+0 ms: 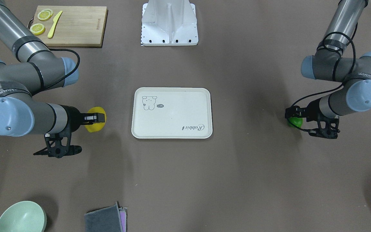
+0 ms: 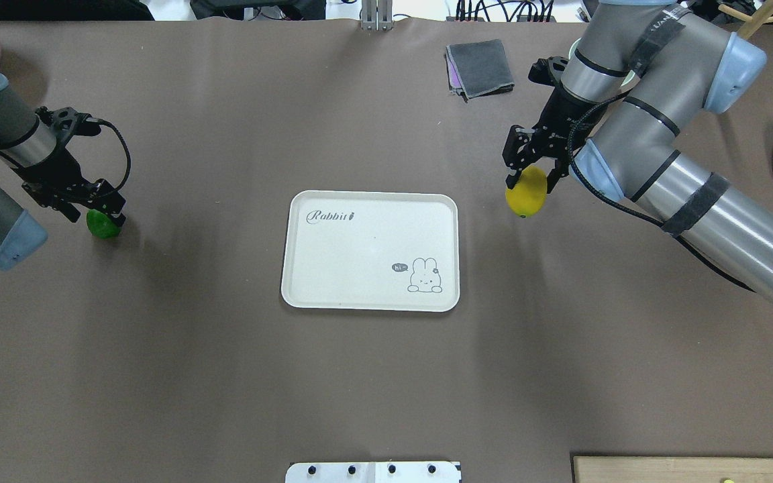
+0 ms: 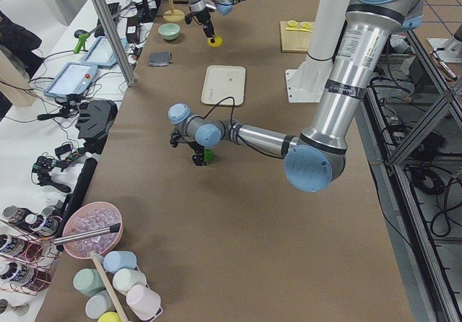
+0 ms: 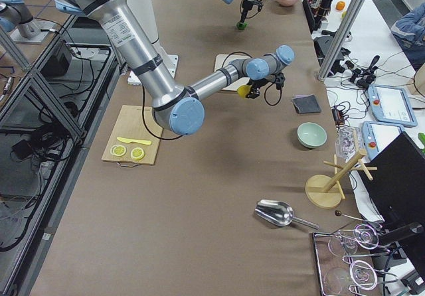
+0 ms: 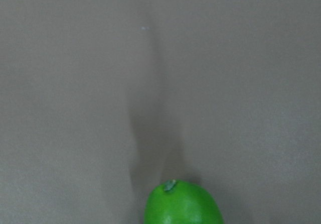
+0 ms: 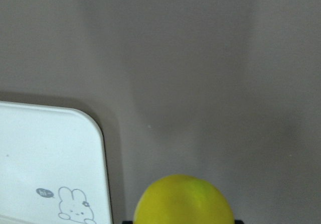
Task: Place all lemons on tray
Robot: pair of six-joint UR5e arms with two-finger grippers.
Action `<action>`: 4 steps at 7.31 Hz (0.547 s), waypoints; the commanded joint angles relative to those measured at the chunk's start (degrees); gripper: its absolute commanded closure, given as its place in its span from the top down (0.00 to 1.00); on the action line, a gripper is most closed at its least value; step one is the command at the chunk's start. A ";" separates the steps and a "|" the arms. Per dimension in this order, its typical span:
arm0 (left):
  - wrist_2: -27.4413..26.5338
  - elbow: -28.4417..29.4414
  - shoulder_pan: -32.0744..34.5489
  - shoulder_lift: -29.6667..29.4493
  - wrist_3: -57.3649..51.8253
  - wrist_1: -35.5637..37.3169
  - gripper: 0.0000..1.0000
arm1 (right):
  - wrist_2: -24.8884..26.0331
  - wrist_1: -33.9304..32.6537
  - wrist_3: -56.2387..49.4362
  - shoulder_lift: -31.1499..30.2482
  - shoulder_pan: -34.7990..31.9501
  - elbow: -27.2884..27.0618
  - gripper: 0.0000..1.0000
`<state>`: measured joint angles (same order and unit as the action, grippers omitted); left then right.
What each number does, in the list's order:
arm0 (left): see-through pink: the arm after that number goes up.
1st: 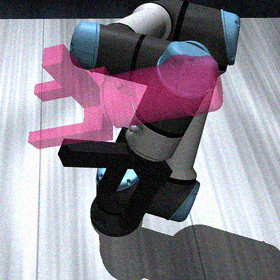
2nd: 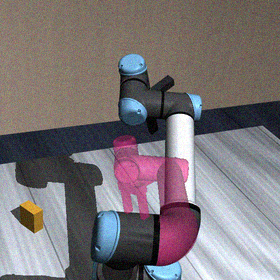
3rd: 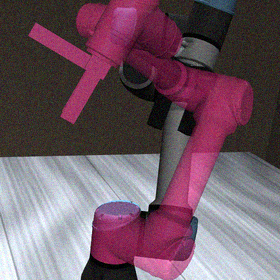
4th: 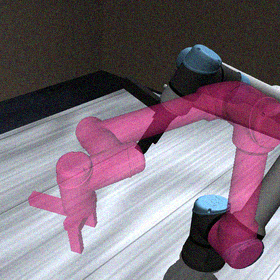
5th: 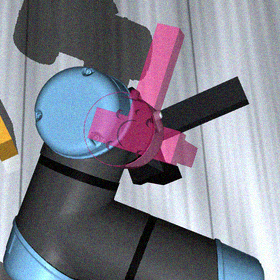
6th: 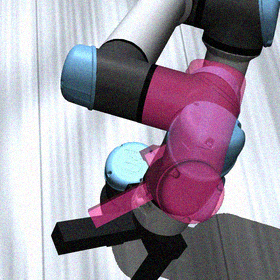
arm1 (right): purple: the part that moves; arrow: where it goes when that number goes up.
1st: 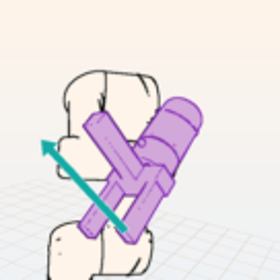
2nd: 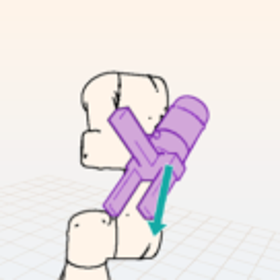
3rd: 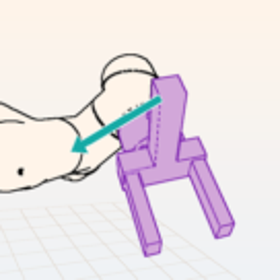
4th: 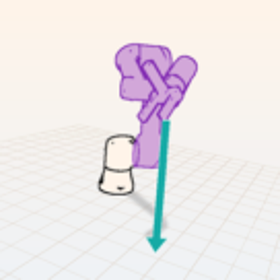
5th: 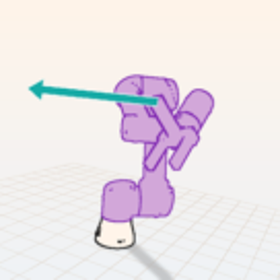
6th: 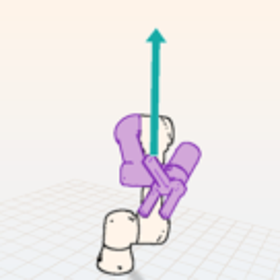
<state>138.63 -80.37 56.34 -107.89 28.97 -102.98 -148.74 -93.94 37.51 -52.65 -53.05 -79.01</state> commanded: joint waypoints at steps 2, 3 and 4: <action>1.98 -0.05 0.00 -0.13 0.04 0.41 0.00 | 0.02 8.93 0.28 5.26 3.65 4.99 0.21; 5.22 -0.40 0.52 -0.31 0.04 0.59 0.00 | 0.81 10.08 0.28 5.36 4.96 5.79 0.21; 8.38 -1.18 2.44 -0.66 0.21 1.37 0.00 | 1.60 10.09 0.37 6.15 6.11 6.66 0.21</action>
<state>143.43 -80.83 57.18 -108.21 29.05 -102.29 -148.05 -84.56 37.82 -47.41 -48.47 -73.54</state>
